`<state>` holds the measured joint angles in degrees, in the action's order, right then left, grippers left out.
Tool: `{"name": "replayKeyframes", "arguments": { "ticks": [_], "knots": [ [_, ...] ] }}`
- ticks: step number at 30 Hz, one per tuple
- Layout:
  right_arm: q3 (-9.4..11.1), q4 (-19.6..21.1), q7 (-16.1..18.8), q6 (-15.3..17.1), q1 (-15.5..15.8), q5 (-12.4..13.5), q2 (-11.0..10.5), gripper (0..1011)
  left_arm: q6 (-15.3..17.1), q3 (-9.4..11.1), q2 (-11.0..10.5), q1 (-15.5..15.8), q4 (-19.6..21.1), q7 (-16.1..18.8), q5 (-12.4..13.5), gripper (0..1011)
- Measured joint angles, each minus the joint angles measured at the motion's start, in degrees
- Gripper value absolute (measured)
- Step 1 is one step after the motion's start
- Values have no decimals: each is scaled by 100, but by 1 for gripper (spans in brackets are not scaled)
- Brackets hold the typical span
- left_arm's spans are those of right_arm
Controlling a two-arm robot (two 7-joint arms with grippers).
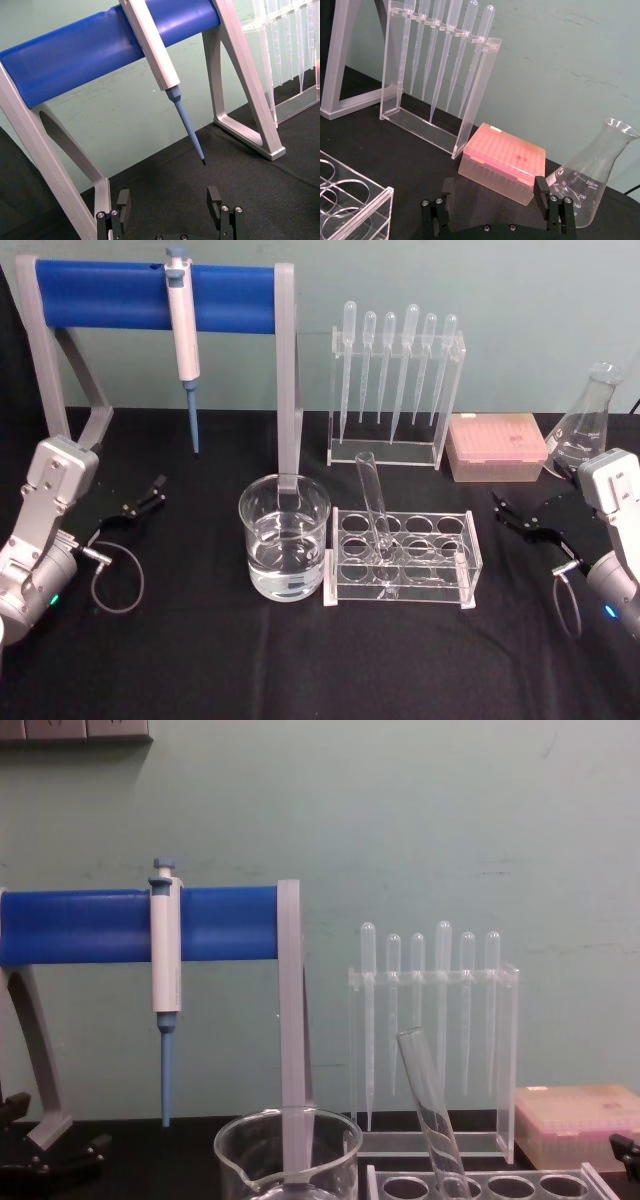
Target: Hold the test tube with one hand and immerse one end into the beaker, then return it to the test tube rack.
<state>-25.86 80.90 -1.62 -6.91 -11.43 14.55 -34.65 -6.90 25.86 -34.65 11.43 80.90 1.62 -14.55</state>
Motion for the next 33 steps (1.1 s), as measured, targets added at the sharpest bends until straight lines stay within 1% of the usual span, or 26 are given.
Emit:
{"name": "replayKeyframes", "arguments": {
  "ticks": [8,10,11,14,15,17,18,20,21,22,23,24,26,27,28,30,31,33],
  "knots": [
    [0,0,0,0,0,0,0,1002,0,0,0,0,0,0,0,1000],
    [71,128,-38,-1,102,-13,-37,1003,0,0,0,0,0,0,0,1000],
    [142,277,-82,-3,227,-22,-90,1002,0,0,0,0,0,0,0,1000],
    [272,556,-134,-16,465,-5,-192,1002,0,0,0,0,0,0,0,1000],
    [364,776,-167,-17,648,20,-277,1002,0,0,0,0,0,0,0,1000],
    [455,1007,-204,-16,840,43,-364,1002,0,0,0,0,0,0,0,1000],
    [551,1258,-235,-10,1048,75,-459,1002,0,-1,0,0,0,0,0,1000],
    [631,1486,-230,4,1238,128,-545,1002,0,0,0,0,0,0,0,1000],
    [685,1679,-168,26,1385,209,-619,1002,-1,0,0,0,0,0,0,1000],
    [696,1761,-96,37,1442,257,-646,1002,0,0,0,-1,0,0,0,1000],
    [698,1828,-18,53,1482,306,-669,1002,0,0,0,0,0,0,0,1000],
    [680,1930,166,89,1516,402,-697,1002,0,0,0,0,0,0,0,1000],
    [632,1984,376,129,1506,491,-701,1002,0,0,0,0,0,0,0,1000],
    [568,1992,588,176,1443,567,-683,1002,0,0,0,0,0,0,0,1000],
    [523,1988,707,204,1390,593,-664,1002,0,0,0,0,0,0,0,1000],
    [417,1948,907,265,1253,619,-604,1002,0,0,0,0,0,0,0,1000],
    [320,1897,1099,338,1107,621,-533,1002,0,0,0,0,0,0,0,1000],
    [224,1822,1268,399,941,617,-448,1002,0,0,0,0,0,0,0,1000]
  ]
}}
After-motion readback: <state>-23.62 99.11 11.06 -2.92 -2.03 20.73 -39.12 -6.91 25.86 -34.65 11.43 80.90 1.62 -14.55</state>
